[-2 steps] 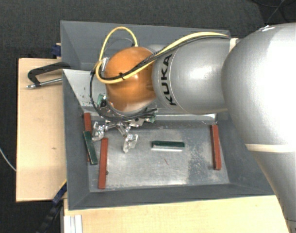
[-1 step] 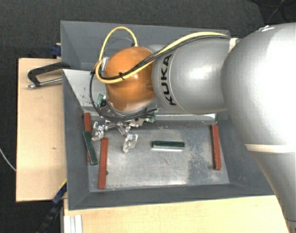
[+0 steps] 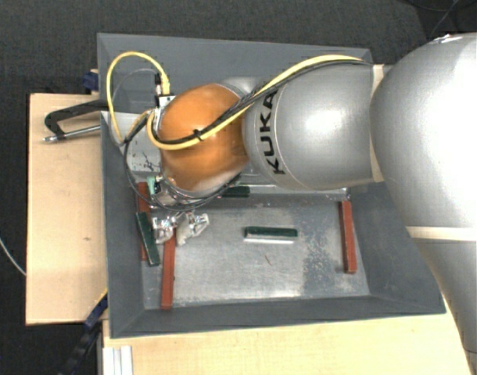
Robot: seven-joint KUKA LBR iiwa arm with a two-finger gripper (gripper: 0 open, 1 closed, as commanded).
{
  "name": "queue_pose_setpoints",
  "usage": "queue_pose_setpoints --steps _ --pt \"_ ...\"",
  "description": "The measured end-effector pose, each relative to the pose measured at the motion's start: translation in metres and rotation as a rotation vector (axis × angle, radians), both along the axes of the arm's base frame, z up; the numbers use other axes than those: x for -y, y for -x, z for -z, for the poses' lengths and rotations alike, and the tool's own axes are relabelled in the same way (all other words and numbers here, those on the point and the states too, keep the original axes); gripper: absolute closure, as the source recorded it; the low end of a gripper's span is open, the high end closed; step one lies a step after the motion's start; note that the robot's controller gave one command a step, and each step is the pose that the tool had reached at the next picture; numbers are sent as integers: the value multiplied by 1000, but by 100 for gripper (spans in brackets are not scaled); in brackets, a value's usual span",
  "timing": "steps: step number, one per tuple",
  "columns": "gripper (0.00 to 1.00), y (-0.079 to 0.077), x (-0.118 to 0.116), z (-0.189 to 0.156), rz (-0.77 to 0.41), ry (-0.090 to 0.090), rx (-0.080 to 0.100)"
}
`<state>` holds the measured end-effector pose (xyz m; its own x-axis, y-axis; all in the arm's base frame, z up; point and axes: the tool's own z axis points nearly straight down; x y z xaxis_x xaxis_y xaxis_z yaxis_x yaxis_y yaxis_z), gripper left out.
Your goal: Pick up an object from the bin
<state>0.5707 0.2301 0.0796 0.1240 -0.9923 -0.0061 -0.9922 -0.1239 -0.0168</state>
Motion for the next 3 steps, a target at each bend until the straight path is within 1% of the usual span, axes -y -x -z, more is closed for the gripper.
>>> queue_pose_setpoints --steps 1,2,3 --pt "100 0 0 0 1 0 0" --pt "100 1 9 -58 10 3 -14" --pt "100 25 7 -61 -39 1 -1"
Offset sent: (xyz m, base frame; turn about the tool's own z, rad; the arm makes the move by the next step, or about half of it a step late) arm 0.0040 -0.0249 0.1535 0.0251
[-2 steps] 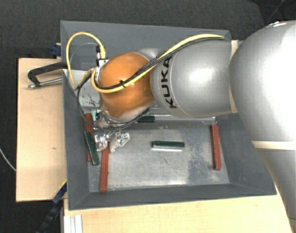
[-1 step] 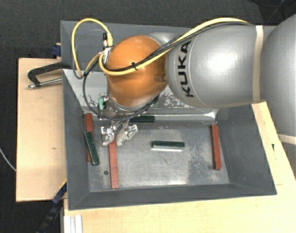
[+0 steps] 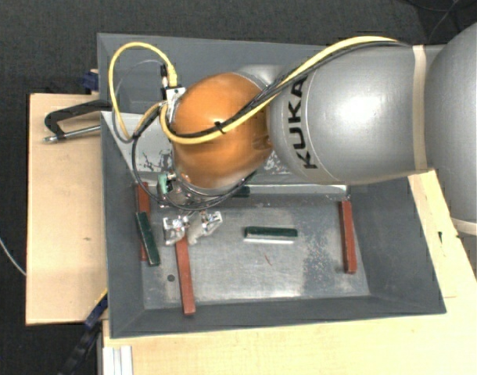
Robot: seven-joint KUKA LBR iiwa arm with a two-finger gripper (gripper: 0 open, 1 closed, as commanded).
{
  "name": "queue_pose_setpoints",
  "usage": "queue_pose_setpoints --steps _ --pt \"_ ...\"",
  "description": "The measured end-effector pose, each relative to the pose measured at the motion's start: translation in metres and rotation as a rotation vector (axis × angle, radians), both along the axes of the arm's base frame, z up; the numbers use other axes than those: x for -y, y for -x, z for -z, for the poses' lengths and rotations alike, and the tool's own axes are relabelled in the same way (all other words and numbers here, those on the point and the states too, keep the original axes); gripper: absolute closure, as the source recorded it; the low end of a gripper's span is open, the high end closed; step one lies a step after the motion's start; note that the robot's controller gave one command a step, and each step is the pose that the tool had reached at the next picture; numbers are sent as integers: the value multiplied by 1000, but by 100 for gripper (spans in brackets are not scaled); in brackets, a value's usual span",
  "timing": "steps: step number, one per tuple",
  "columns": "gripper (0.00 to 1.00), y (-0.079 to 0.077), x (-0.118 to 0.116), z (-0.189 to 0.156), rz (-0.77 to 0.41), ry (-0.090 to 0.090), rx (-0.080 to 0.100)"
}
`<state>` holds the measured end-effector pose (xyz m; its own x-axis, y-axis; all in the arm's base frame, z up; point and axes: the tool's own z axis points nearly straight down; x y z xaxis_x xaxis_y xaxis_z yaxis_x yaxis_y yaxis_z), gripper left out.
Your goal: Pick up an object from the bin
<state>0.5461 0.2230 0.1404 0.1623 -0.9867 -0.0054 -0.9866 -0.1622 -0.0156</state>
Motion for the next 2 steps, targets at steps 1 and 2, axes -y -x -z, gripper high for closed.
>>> queue_pose_setpoints --steps 1,2 --pt "100 -48 36 62 -60 0 -6" --pt "100 -48 36 62 -60 0 -6"
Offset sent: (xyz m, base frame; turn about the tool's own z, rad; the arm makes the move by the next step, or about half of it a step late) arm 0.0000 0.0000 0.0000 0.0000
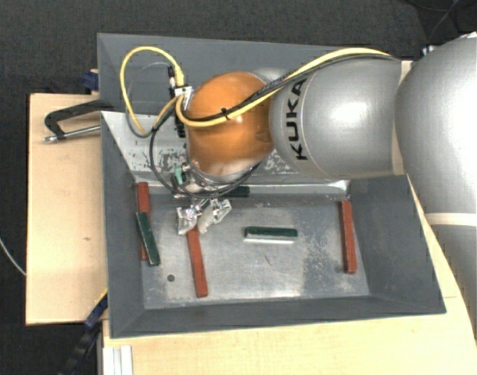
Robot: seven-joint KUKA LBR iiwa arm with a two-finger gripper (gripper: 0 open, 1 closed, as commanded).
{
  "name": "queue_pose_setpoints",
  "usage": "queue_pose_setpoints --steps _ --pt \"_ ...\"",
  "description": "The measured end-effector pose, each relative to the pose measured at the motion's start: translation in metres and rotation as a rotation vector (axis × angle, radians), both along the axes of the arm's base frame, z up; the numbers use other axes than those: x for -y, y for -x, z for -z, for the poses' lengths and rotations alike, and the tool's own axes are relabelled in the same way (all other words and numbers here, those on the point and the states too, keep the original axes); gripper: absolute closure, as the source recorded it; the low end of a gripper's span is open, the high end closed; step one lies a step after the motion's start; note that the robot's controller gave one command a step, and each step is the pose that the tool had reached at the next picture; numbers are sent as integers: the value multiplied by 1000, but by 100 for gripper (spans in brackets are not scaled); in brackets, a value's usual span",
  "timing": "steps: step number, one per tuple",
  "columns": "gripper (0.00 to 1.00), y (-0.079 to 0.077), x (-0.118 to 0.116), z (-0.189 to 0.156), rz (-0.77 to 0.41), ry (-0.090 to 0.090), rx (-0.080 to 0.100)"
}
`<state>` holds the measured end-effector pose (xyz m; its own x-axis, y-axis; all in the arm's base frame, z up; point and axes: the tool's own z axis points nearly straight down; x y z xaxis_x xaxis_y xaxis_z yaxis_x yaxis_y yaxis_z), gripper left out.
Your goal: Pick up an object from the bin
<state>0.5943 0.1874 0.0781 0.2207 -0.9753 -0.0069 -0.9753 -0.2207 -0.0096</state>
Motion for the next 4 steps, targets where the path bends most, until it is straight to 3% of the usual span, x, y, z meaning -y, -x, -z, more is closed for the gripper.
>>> queue_pose_setpoints --steps 4 --pt "100 0 0 0 0 0 0"
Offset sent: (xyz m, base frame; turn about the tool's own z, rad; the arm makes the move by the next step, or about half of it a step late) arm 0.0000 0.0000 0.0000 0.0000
